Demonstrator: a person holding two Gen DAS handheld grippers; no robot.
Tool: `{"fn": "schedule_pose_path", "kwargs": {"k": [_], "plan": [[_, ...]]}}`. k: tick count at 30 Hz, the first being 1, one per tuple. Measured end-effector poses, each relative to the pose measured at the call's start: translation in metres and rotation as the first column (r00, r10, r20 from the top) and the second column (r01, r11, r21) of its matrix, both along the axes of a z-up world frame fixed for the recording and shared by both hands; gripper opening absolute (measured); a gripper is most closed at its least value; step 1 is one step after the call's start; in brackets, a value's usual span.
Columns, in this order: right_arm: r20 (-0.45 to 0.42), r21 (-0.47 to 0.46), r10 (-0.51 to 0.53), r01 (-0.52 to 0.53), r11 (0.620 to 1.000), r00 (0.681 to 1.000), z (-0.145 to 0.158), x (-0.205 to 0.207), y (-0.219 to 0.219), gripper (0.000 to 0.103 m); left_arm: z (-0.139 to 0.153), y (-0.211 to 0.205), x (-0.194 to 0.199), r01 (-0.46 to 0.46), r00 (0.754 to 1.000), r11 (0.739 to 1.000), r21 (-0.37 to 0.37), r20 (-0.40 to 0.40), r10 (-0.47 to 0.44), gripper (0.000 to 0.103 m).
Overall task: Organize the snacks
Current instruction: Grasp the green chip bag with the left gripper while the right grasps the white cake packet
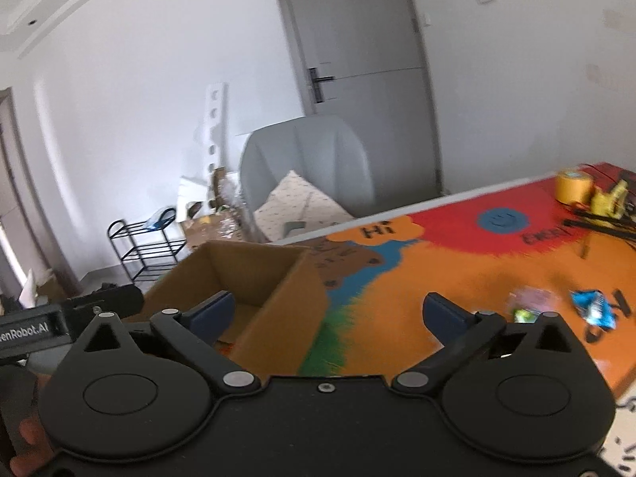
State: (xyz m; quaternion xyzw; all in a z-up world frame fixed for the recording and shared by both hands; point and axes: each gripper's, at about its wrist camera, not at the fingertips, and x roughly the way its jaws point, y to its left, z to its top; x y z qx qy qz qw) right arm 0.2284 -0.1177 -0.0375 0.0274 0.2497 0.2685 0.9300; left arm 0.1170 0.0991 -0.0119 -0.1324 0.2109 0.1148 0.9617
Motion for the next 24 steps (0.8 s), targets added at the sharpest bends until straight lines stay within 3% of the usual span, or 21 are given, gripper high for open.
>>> {"fn": "schedule_pose_path", "kwargs": {"k": [17, 24], "plan": [[-0.001, 0.030, -0.082, 0.082, 0.996, 0.997, -0.008, -0.002, -0.088, 0.103, 0.003, -0.071, 0.011, 0.118, 0.993, 0.993, 0.018, -0.034, -0.117, 0.103], [-0.008, 0.035, -0.049, 0.049, 0.998, 0.999, -0.015, 0.005, -0.114, 0.103, 0.000, -0.091, 0.021, 0.156, 0.987, 0.988, 0.002, -0.045, -0.156, 0.103]]}}
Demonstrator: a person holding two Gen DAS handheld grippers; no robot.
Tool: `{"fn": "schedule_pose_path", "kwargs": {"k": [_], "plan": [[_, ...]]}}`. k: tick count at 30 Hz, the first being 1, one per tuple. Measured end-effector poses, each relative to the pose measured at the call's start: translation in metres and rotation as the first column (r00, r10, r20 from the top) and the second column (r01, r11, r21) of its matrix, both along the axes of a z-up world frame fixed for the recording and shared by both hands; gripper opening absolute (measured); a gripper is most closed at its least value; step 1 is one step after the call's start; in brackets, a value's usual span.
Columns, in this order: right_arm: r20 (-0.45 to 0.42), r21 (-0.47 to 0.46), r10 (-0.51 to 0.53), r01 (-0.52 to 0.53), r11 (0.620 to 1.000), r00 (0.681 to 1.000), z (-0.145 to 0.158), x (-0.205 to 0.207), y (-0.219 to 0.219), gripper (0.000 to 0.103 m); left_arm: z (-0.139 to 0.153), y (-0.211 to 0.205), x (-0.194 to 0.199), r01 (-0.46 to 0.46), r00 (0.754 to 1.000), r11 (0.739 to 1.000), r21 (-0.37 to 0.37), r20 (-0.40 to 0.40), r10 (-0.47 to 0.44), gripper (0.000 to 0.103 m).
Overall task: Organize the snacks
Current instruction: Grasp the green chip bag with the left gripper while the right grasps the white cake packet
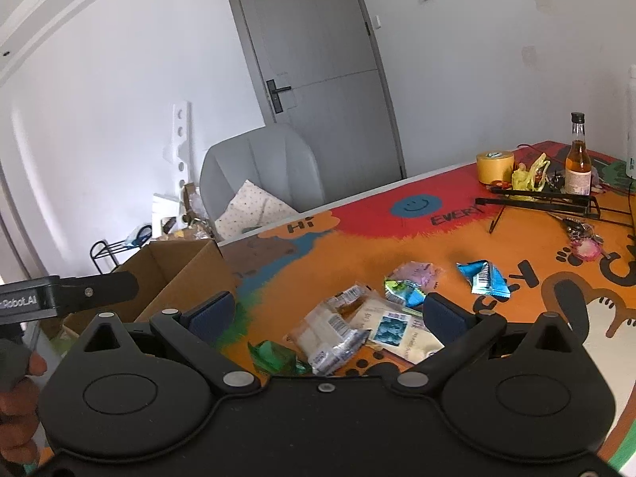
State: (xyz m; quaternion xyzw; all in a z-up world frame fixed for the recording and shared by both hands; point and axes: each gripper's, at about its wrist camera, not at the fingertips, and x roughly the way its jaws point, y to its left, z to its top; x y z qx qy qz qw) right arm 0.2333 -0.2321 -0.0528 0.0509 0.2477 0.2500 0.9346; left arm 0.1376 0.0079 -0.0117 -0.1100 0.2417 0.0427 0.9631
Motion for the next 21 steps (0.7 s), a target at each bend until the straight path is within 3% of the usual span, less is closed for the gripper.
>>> {"fn": "schedule_pose_path", "kwargs": {"k": [7, 17, 21], "plan": [[-0.016, -0.004, 0.011, -0.011, 1.000, 1.000, -0.014, 0.014, -0.022, 0.100, -0.011, -0.021, 0.018, 0.029, 0.999, 1.000, -0.004, -0.037, -0.029, 0.101], [-0.066, 0.009, 0.063, -0.062, 0.998, 0.996, -0.040, 0.043, -0.032, 0.074, -0.042, -0.037, 0.052, 0.033, 0.991, 0.999, -0.010, -0.127, -0.034, 0.087], [-0.091, 0.033, 0.096, -0.094, 0.995, 0.991, -0.046, 0.052, -0.025, 0.072, -0.055, -0.037, 0.065, 0.036, 0.986, 0.999, -0.021, -0.164, -0.039, 0.081]]}}
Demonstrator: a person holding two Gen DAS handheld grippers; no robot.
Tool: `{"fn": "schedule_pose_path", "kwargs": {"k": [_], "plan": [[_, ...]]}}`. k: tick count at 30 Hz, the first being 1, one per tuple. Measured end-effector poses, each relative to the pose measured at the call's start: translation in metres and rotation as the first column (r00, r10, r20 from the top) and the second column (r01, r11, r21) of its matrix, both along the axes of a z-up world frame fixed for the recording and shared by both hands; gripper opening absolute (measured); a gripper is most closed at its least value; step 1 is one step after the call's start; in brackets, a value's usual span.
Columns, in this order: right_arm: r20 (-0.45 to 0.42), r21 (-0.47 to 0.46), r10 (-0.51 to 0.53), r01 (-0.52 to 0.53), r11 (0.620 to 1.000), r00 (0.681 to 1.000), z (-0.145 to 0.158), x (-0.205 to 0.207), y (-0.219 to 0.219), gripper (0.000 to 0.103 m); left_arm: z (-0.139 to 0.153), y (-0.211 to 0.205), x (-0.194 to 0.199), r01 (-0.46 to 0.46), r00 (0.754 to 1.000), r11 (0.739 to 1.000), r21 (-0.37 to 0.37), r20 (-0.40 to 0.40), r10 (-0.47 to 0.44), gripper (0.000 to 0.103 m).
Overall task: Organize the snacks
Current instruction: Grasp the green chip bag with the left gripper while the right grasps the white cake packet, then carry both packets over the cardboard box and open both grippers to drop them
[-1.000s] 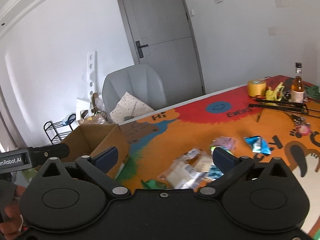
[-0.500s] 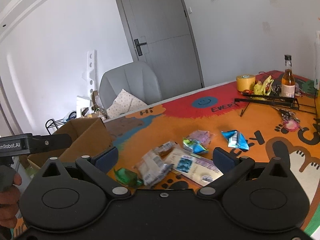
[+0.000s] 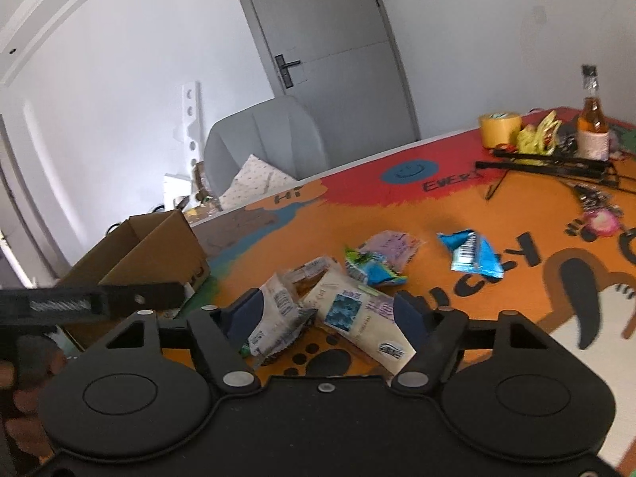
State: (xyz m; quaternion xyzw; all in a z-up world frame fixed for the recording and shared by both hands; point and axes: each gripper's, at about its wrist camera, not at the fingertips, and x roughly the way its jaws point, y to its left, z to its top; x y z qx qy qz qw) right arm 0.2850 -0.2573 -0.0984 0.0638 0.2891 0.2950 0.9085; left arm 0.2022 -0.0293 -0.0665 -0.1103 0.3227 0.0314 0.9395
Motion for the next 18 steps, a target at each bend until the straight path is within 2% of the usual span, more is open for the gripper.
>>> {"fn": "schedule_pose_path", "kwargs": {"k": [6, 8, 12, 14, 15, 16, 18], "plan": [[-0.031, 0.007, 0.049, -0.049, 0.999, 0.998, -0.009, 0.012, 0.017, 0.066, -0.018, -0.001, 0.015, 0.008, 0.999, 1.000, -0.019, -0.045, -0.009, 0.072], [-0.038, 0.003, 0.055, -0.055, 0.999, 0.998, -0.011, 0.014, 0.021, 0.063, -0.025, -0.001, 0.019, 0.013, 0.998, 0.999, -0.029, -0.062, -0.015, 0.063], [-0.049, 0.002, 0.056, -0.056, 0.998, 0.997, -0.013, 0.020, 0.024, 0.059, -0.036, 0.000, 0.025, 0.029, 0.995, 0.998, -0.046, -0.091, -0.034, 0.053], [-0.050, 0.007, 0.061, -0.061, 0.998, 0.997, -0.012, 0.020, 0.024, 0.059, -0.040, 0.001, 0.026, 0.029, 0.994, 0.997, -0.064, -0.102, -0.036, 0.040], [-0.049, 0.010, 0.065, -0.065, 0.998, 0.997, -0.012, 0.020, 0.025, 0.059, -0.040, 0.002, 0.025, 0.026, 0.995, 0.997, -0.069, -0.098, -0.033, 0.038], [-0.049, 0.009, 0.068, -0.067, 0.998, 0.997, -0.012, 0.020, 0.027, 0.059, -0.039, 0.003, 0.024, 0.026, 0.995, 0.997, -0.071, -0.092, -0.032, 0.031], [-0.050, 0.005, 0.072, -0.072, 0.997, 0.996, -0.013, 0.021, 0.030, 0.059, -0.036, 0.003, 0.021, 0.025, 0.996, 0.998, -0.057, -0.080, -0.029, 0.027]]}}
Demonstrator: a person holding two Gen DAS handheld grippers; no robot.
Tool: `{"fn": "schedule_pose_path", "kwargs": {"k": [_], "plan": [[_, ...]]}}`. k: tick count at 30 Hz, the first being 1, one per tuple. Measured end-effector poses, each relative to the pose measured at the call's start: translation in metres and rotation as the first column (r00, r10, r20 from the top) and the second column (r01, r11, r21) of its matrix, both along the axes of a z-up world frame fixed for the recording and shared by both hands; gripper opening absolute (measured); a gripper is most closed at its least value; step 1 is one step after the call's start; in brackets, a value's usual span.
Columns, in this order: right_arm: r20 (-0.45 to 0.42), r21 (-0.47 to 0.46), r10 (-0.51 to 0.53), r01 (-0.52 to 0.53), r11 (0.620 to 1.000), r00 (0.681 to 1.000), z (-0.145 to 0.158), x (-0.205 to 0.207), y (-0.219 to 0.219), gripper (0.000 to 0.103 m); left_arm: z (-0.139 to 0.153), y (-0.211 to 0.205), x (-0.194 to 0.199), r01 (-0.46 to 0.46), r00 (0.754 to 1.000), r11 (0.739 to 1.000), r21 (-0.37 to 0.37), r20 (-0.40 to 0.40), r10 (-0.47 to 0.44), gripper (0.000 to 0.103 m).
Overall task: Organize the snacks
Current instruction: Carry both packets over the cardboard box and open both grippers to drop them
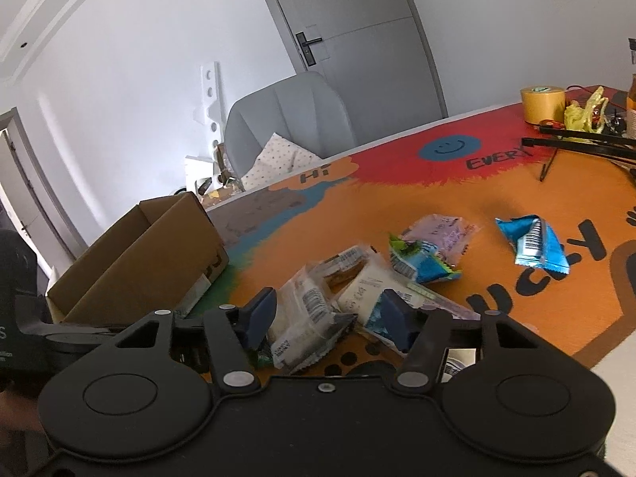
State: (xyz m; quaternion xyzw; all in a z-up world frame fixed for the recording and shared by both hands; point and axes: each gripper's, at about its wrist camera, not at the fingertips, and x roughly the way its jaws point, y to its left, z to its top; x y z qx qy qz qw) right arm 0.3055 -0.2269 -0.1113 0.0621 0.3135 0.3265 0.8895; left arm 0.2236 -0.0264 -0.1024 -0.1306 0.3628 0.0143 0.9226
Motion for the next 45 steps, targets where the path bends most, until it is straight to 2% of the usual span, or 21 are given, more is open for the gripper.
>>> {"fn": "schedule_pose_path", "kwargs": {"k": [13, 16, 18, 20, 22, 24, 26, 30, 37, 38, 39, 45], "plan": [[-0.009, -0.034, 0.022, -0.023, 0.999, 1.000, -0.008, 0.004, 0.021, 0.061, 0.032, 0.012, -0.022, -0.033, 0.995, 0.999, 0.042, 0.096, 0.028, 0.025], [-0.002, -0.061, 0.032, -0.033, 0.998, 0.999, -0.010, 0.002, 0.029, 0.065, 0.036, 0.015, -0.024, -0.042, 0.994, 0.998, 0.042, 0.106, 0.037, 0.025], [0.008, -0.089, 0.049, -0.048, 0.995, 0.999, -0.011, -0.002, 0.036, 0.073, 0.038, 0.016, -0.025, -0.046, 0.993, 0.998, 0.044, 0.113, 0.041, 0.026], [0.020, -0.134, 0.067, -0.064, 0.989, 0.998, -0.013, -0.007, 0.044, 0.077, 0.039, 0.017, -0.028, -0.049, 0.992, 0.998, 0.043, 0.120, 0.044, 0.026], [0.019, -0.177, 0.075, -0.070, 0.982, 0.997, -0.017, -0.011, 0.050, 0.078, 0.040, 0.019, -0.031, -0.050, 0.991, 0.998, 0.039, 0.124, 0.045, 0.026], [0.008, -0.198, 0.073, -0.070, 0.978, 0.997, -0.024, -0.013, 0.054, 0.074, 0.041, 0.020, -0.033, -0.050, 0.991, 0.998, 0.035, 0.128, 0.045, 0.026], [0.053, -0.240, 0.067, -0.052, 0.969, 0.996, -0.025, -0.018, 0.057, 0.062, 0.042, 0.022, -0.035, -0.052, 0.990, 0.998, 0.032, 0.131, 0.048, 0.026], [0.029, -0.217, 0.064, -0.056, 0.975, 0.998, -0.020, -0.019, 0.054, 0.059, 0.046, 0.025, -0.040, -0.054, 0.988, 0.998, 0.028, 0.145, 0.050, 0.026], [0.066, -0.186, 0.042, -0.029, 0.982, 0.997, 0.002, -0.024, 0.051, 0.057, 0.061, 0.030, -0.048, -0.047, 0.981, 0.999, 0.021, 0.192, 0.042, 0.026], [0.075, -0.185, 0.044, -0.029, 0.982, 0.996, 0.006, -0.025, 0.051, 0.056, 0.064, 0.030, -0.049, -0.047, 0.979, 0.999, 0.022, 0.198, 0.042, 0.026], [0.080, -0.188, 0.045, -0.030, 0.982, 0.996, 0.008, -0.024, 0.053, 0.045, 0.066, 0.032, -0.050, -0.047, 0.978, 0.999, 0.021, 0.205, 0.042, 0.026], [0.086, -0.174, 0.056, -0.041, 0.984, 0.995, 0.016, -0.023, 0.058, 0.044, 0.082, 0.044, -0.056, -0.073, 0.966, 0.997, 0.016, 0.250, 0.066, 0.026]]}}
